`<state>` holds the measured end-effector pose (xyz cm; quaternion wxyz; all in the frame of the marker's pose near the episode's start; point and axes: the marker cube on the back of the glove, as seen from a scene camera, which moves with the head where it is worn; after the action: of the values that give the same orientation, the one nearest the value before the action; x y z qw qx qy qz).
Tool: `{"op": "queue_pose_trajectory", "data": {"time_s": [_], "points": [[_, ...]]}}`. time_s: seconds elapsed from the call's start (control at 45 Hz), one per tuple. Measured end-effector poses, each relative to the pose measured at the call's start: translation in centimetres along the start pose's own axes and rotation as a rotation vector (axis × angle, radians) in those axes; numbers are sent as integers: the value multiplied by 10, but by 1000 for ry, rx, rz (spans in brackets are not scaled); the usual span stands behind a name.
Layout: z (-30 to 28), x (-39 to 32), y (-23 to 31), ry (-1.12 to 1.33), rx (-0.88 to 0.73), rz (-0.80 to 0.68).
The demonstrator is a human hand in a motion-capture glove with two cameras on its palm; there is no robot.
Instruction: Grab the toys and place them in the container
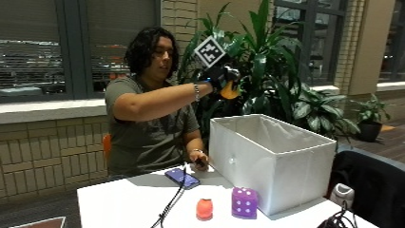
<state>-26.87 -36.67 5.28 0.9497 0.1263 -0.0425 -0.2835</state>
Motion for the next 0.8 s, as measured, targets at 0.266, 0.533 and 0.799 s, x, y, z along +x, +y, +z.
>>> {"op": "queue_pose_trajectory", "data": {"time_s": [0.266, 0.533, 0.799], "points": [[73, 20, -27, 21, -319, 52], [62, 119, 81, 248, -426, 232], [84, 180, 261, 144, -468, 719]]}}
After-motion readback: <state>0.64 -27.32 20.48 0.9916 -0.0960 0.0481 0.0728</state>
